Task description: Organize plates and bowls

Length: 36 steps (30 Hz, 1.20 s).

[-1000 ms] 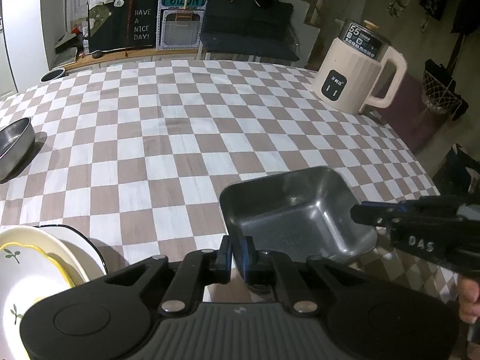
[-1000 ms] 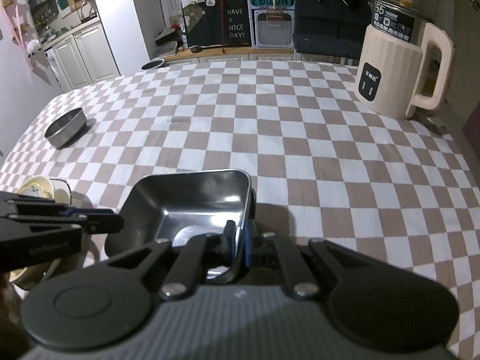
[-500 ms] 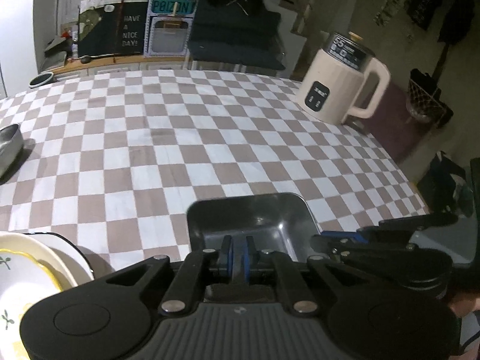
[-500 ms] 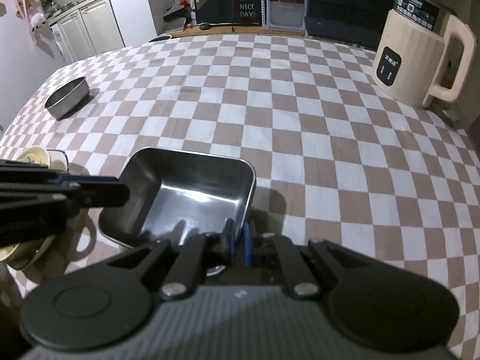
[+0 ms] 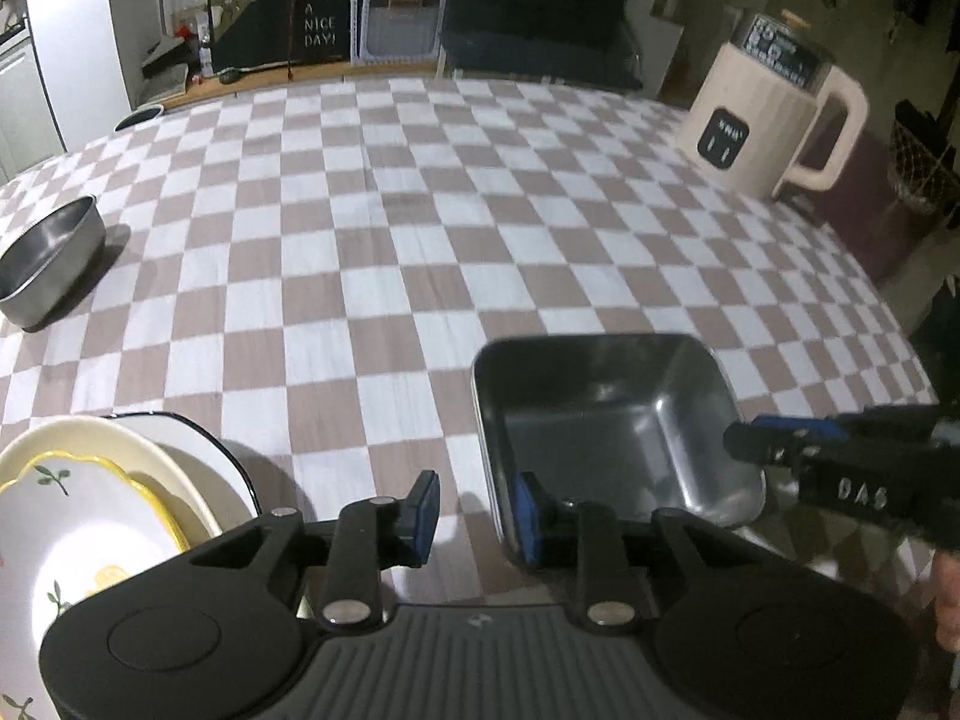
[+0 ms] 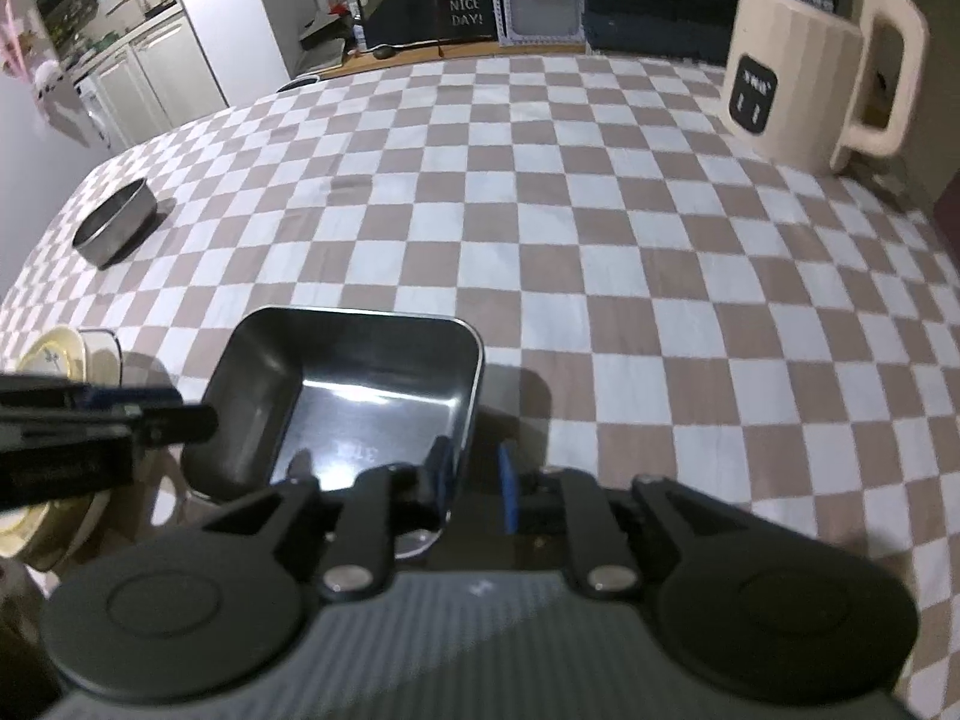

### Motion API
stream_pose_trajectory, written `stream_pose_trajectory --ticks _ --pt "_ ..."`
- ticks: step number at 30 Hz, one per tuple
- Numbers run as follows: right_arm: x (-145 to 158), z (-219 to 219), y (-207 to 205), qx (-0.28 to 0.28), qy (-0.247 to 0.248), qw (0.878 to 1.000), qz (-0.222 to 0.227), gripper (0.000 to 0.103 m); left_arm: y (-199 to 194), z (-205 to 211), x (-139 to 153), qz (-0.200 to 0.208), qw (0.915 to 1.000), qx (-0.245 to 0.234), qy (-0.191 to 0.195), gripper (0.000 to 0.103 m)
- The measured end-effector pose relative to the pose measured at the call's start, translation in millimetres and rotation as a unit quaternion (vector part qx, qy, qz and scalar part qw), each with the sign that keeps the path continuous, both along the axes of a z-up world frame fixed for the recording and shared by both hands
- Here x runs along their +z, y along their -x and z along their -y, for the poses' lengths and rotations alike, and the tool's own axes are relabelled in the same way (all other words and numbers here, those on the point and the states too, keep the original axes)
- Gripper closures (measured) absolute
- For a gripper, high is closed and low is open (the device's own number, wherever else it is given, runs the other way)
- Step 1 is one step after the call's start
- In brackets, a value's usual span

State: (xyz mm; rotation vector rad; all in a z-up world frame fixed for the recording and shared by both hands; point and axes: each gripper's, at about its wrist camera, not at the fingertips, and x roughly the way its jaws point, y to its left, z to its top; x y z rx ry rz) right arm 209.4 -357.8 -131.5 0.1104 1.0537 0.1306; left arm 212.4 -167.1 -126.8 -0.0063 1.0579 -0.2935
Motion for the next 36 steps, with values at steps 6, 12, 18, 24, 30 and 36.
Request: stream_pose_trajectory --ticks 6,12,18,24,30,36 --pt "-1.0 8.8 -3.9 -0.022 -0.012 1.000 0.002 0.087 2.2 3.8 -1.4 -0.002 0.9996 -0.013 0.026 0.086" --pt "-1.3 12.6 -4.0 -0.031 -0.015 0.999 0.002 0.088 -0.8 7.2 -0.6 0.002 0.9989 -0.017 0.044 0.086" --pt "-0.3 13.2 1.2 -0.032 -0.011 0.999 0.000 0.094 -8.7 10.5 -2.9 0.014 0.9983 -0.016 0.054 0.086" --pt "-0.9 17.8 4.2 -0.036 -0.014 0.999 0.003 0.097 -16.5 16.3 -4.1 0.028 0.9977 -0.020 0.059 0.086" --pt "-0.2 18.4 4.5 -0.039 -0.017 0.999 0.005 0.097 -19.5 18.9 -6.2 0.028 0.9980 -0.022 0.052 0.086" --pt "1.5 17.7 6.2 -0.049 -0.018 0.999 0.006 0.095 -16.1 17.0 -2.8 0.021 0.9983 -0.023 0.049 0.082"
